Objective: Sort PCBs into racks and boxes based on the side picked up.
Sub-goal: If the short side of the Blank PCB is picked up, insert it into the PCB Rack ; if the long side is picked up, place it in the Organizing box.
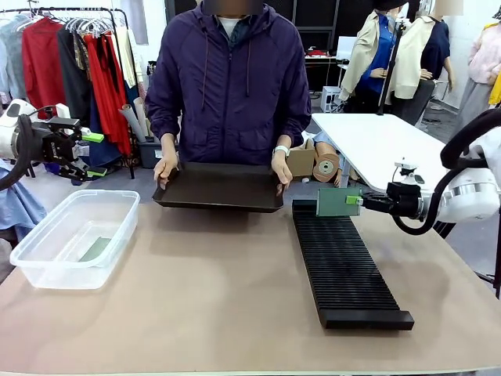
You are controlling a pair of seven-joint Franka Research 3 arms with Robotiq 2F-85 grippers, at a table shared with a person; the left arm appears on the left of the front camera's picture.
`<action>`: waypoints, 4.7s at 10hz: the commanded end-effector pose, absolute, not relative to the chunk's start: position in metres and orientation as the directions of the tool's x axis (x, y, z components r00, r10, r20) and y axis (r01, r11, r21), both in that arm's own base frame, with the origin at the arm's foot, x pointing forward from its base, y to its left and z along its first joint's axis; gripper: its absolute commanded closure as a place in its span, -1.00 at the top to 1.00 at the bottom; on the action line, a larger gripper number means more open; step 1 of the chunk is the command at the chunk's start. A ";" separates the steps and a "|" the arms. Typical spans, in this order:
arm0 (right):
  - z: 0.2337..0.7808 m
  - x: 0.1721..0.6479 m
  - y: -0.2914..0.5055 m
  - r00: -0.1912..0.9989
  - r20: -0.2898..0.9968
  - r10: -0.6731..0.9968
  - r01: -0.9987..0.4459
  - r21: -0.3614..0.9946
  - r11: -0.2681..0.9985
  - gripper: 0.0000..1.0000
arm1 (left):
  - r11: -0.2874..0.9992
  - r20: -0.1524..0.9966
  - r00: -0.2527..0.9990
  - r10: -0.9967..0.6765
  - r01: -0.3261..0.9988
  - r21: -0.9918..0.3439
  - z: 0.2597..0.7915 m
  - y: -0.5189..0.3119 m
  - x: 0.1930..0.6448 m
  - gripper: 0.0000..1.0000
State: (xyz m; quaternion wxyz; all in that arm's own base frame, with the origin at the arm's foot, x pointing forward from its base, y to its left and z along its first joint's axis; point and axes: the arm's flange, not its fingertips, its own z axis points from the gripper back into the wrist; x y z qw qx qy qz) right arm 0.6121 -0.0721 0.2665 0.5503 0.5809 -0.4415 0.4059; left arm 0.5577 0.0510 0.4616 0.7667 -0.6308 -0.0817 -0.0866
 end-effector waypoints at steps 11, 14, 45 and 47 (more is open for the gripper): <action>0.216 0.622 -0.083 0.100 0.994 -0.036 -0.995 0.100 -0.007 -1.00 | 0.188 0.237 0.971 -0.027 0.238 -0.953 0.464 0.051 0.555 1.00; 0.208 0.623 -0.083 0.139 0.990 0.000 -0.990 0.139 -0.022 -1.00 | 0.188 0.237 0.971 -0.027 0.238 -0.953 0.464 0.051 0.555 1.00; 0.191 0.625 -0.073 0.138 0.990 -0.003 -0.990 0.139 0.039 -1.00 | 0.188 0.237 0.971 -0.027 0.238 -0.953 0.464 0.051 0.555 1.00; 0.189 0.626 -0.072 0.132 0.991 0.017 -0.990 0.131 0.058 -1.00 | 0.188 0.237 0.971 -0.027 0.238 -0.953 0.464 0.051 0.555 1.00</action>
